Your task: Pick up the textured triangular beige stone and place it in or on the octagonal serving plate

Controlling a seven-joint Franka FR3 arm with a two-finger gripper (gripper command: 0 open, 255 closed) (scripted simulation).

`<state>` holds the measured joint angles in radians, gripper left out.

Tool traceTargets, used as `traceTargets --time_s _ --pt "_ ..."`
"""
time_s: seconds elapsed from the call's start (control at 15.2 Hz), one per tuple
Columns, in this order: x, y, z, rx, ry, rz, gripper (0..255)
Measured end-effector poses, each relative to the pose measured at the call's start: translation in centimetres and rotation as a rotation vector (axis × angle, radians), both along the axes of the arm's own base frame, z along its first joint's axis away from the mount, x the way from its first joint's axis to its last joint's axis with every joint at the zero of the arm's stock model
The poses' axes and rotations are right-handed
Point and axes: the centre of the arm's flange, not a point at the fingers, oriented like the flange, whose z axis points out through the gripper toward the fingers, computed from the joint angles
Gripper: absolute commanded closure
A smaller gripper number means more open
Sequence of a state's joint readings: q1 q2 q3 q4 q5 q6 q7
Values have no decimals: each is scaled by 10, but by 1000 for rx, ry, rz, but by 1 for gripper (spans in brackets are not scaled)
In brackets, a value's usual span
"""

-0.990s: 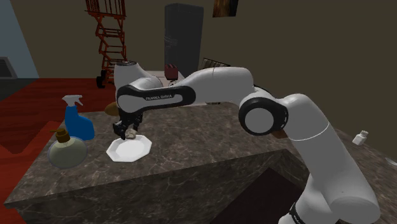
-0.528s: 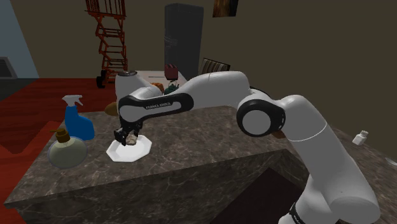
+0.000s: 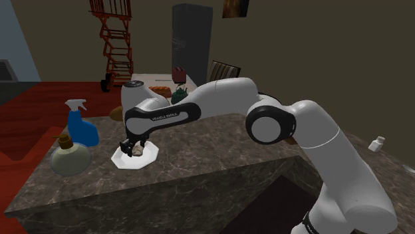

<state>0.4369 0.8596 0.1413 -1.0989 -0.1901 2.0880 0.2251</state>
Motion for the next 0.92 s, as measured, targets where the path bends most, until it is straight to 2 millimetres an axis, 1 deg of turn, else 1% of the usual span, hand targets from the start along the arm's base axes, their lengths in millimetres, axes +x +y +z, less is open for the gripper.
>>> traceTargets --time_s 0.13,0.2,0.59,0.66,0.79,0.86,0.92 --pt "0 0 0 0 0 0 255" --pt "0 0 0 0 0 0 0" --pt "0 0 0 0 0 0 0" --pt "-1 0 6 0 0 0 0" --pt "-7 -2 25 0 0 0 0" --pt "-7 -1 36 1 -2 0 0" --pt "-7 0 43 1 -2 0 0"
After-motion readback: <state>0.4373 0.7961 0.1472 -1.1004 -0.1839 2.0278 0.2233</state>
